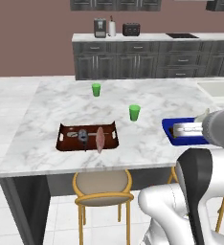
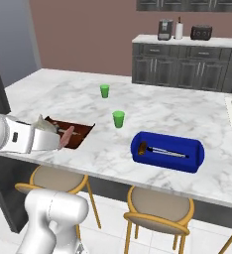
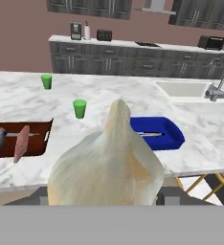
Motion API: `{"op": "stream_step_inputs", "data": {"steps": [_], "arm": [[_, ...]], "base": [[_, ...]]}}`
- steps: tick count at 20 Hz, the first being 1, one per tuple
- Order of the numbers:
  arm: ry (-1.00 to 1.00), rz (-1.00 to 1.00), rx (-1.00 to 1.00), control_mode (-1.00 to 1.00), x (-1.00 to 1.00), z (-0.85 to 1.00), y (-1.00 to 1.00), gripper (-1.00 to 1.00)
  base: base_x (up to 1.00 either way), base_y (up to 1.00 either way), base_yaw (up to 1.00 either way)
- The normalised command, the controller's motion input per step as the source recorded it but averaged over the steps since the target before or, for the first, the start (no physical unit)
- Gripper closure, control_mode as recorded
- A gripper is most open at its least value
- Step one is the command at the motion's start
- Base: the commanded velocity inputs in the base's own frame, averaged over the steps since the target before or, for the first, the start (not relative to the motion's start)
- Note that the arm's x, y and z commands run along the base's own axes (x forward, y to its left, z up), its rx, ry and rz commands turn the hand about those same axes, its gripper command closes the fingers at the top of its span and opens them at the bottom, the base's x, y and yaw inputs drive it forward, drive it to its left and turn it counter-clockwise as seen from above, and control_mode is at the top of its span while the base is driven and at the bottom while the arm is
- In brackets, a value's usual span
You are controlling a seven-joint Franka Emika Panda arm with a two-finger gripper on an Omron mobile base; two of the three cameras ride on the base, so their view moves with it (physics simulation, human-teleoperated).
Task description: Gather the sweet potato and garlic from the fridge and place them on a tray on the dining counter. Then gather the fish and steak from the fridge and place them on the other tray.
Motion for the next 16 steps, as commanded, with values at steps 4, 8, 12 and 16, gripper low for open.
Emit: {"op": "stream_step_inputs", "data": {"steps": [4, 8, 12, 16], "arm": [[0.12, 0.0, 0.14, -1.0, 0.96, -0.03, -0.61, 1.0], [0.13, 0.0, 0.13, -1.0, 0.98, -0.09, -0.61, 1.0], [0.11, 0.0, 0.06, -1.0, 0.74, -0.24, -0.49, 1.0], [0.12, 0.0, 0.03, -1.0, 0.52, -0.51, -0.52, 1.0]], "base": [[0.0, 0.0, 0.0], [0.0, 0.0, 0.0], [0.0, 0.0, 0.0], [0.0, 0.0, 0.0]]}}
